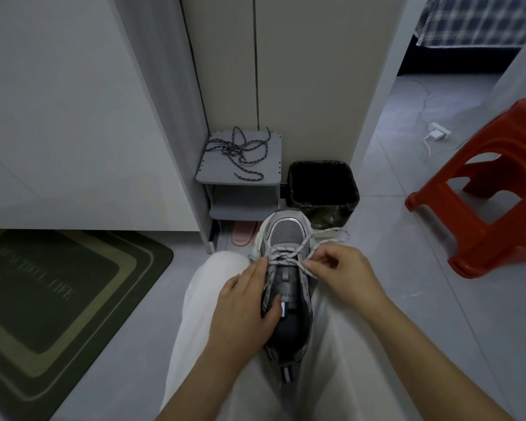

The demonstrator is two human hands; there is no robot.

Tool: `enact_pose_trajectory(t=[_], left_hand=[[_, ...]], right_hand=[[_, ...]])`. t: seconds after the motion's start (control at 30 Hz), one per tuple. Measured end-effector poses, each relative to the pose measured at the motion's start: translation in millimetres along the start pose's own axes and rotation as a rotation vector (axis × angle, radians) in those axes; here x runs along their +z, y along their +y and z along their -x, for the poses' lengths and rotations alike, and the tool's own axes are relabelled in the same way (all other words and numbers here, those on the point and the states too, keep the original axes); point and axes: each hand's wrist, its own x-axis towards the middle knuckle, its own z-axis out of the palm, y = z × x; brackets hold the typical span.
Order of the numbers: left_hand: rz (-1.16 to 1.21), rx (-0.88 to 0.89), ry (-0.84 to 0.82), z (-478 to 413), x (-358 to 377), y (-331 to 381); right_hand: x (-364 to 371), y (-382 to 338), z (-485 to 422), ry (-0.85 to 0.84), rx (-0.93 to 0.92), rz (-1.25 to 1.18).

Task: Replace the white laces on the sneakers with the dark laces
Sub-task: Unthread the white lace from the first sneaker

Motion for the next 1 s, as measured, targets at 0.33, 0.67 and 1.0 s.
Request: enact_pose_trajectory(t=[0.33, 0.67, 1.0], left_hand=[[0.064, 0.031, 0.110, 0, 2, -3], [0.096, -0.009, 0.071, 0, 1, -2], [0.052, 0.004, 0.062, 0, -1, -2]], right_hand=[[-7, -5, -7, 0.284, 0.003, -0.207], [5, -5, 3, 0.033, 0.030, -0.012], [12, -2, 5, 0.076, 0.022, -0.102]])
